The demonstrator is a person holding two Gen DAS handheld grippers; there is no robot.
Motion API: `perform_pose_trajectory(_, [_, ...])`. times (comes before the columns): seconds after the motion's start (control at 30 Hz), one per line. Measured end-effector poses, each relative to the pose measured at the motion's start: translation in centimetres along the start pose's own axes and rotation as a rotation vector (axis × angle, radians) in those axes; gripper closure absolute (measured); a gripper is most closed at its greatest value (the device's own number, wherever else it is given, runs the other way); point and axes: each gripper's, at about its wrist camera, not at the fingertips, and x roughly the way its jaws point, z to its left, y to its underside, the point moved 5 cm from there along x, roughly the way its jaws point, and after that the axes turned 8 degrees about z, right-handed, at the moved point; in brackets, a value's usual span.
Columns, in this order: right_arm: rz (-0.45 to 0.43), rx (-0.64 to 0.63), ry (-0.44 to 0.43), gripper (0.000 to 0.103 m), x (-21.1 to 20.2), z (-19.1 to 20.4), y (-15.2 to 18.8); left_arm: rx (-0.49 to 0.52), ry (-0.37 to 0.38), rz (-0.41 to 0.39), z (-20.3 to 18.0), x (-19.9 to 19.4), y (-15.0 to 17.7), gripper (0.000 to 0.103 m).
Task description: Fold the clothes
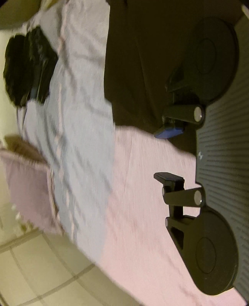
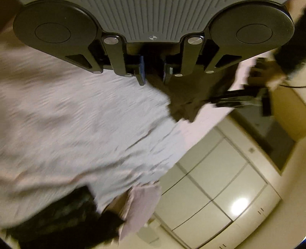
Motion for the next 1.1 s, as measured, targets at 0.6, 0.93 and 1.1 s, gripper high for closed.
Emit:
perform_pose_trajectory(0.6, [0.28,-1.016,0.106,0.036,6.8,23.1,16.1,1.022,-0.36,-0.174,-11.0,-7.2,16.5,0.036])
perform_pose_trajectory(0.93, [0.324,-1.262,0.237,0.092,6.6,20.5,15.5,1.151,-0.481,-0.314,-9.9,-0.8,14.8,0.06])
perform_pose_trajectory(1.1, [0.32,-1.285,0.259,0.078,7.0,21.8,16.7,1.147,-0.466,-0.318,-9.8,1.4,14.6,0.092])
